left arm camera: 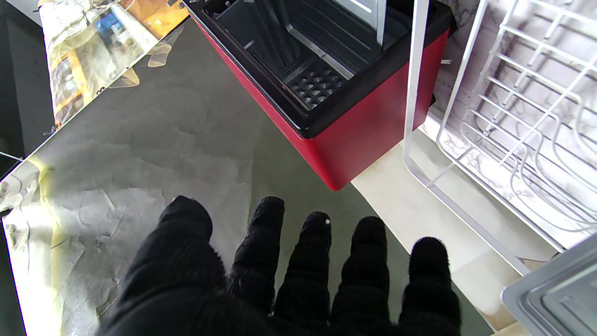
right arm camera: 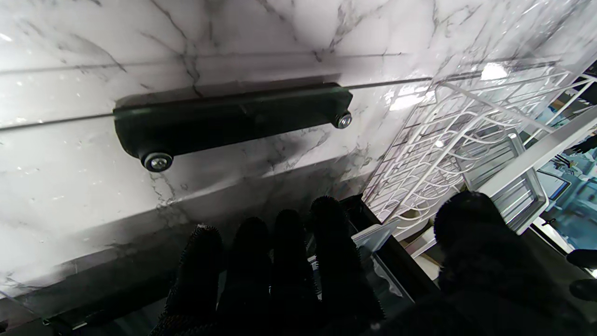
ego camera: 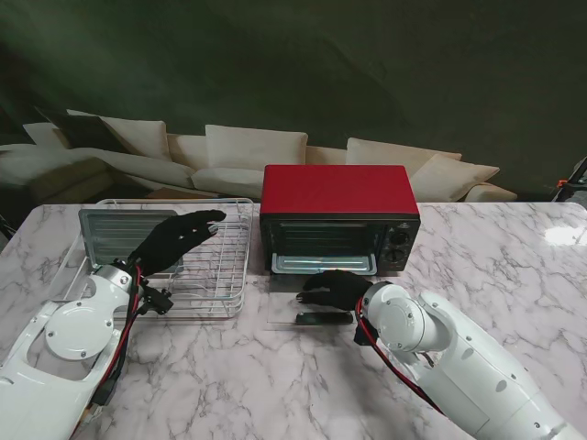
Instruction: Slide the trays into the oven
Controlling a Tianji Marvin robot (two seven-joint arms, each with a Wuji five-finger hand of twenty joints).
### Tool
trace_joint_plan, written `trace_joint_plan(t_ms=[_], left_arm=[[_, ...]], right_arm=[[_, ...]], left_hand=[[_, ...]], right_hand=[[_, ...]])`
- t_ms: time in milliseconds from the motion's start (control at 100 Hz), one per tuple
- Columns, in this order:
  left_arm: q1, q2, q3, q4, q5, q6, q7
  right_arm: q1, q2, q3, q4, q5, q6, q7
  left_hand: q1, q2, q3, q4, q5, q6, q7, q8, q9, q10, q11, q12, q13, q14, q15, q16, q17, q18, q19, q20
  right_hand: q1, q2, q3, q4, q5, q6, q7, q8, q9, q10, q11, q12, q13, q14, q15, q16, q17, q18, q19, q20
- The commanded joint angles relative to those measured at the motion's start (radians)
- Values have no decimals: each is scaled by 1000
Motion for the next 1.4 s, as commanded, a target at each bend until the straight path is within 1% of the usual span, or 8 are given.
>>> trace_joint_plan(t_ms=[0, 230, 400, 590, 750, 1010, 1240, 1390], left_arm=[[2, -3, 3, 3, -2, 0, -10], [5, -3, 4, 2, -3, 0, -9], [0, -3, 7, 8, -4, -2, -12], [-4, -4, 10, 12, -7, -2, -11], [-4, -5, 12, 13, -9, 1, -8], [-2, -5, 12, 12, -9, 5, -6], [-4, -5, 15, 13, -12, 7, -9], [-7, -5, 16, 16, -13, 6, -10]], right_arm=[[19, -8, -6, 24, 6, 6, -5], [80, -21, -41, 89, 24, 18, -24], [115, -36, -65, 136, 15, 11, -71], [157, -55, -89, 184, 38, 17, -106], [193, -67, -116, 225, 36, 8, -133], [226, -81, -144, 278, 24, 6, -168], [227, -84, -145, 286, 17, 13, -182], [213, -80, -137, 272, 6, 10, -182]], left_hand=[[20, 40, -33, -26, 5, 6, -9, 6, 25, 0, -12, 12, -8, -3, -3, 11, -4, 0, -13, 21], [20, 40, -34, -26, 6, 6, -10, 5, 24, 0, -12, 12, -9, -4, -3, 11, -4, 1, -15, 21], [19, 40, -33, -26, 6, 7, -9, 5, 25, 1, -13, 12, -8, -3, -3, 11, -4, 1, -17, 22], [19, 41, -33, -26, 5, 7, -10, 5, 25, 0, -13, 12, -8, -3, -2, 11, -2, 0, -18, 23], [20, 40, -33, -26, 5, 7, -10, 5, 26, 0, -12, 12, -7, -3, -2, 11, -3, 1, -19, 23], [20, 40, -33, -26, 6, 6, -9, 5, 25, 0, -12, 12, -7, -4, -2, 11, -2, 0, -20, 25], [20, 40, -33, -26, 5, 7, -10, 5, 25, 1, -12, 12, -8, -4, -2, 11, -2, 0, -21, 25], [20, 41, -33, -26, 5, 6, -10, 5, 25, 0, -12, 12, -8, -4, -2, 11, -2, 0, -22, 26]], right_hand=[[-22, 18, -17, 14, -26, -29, 19, -18, -28, -20, -5, 1, -31, 5, -3, -17, -10, 13, -5, -20], [-23, 13, -11, 14, -28, -36, 37, -26, -23, -28, 0, 2, -26, 0, 6, -16, -4, 17, 6, -20], [-25, 4, 2, 15, -36, -44, 56, -31, -30, -35, 8, 6, -28, -3, 12, -16, 2, 21, 16, -18], [-40, -8, 38, 13, -34, -48, 96, -39, -23, -33, 30, 14, -19, 12, 36, -5, 18, 57, 52, 1], [-58, -17, 65, 11, -16, -55, 132, -26, -9, -34, 69, 31, 1, 28, 81, 42, 36, 104, 115, 81], [-65, -27, 84, 13, -3, -66, 153, -5, 6, -36, 100, 43, 17, 34, 123, 75, 52, 118, 151, 142], [-77, -34, 103, 11, 10, -84, 176, 17, 20, -31, 123, 52, 29, 43, 158, 99, 56, 137, 172, 187], [-84, -35, 114, 10, 14, -107, 201, 44, 32, -20, 162, 78, 33, 54, 209, 137, 60, 147, 199, 238]])
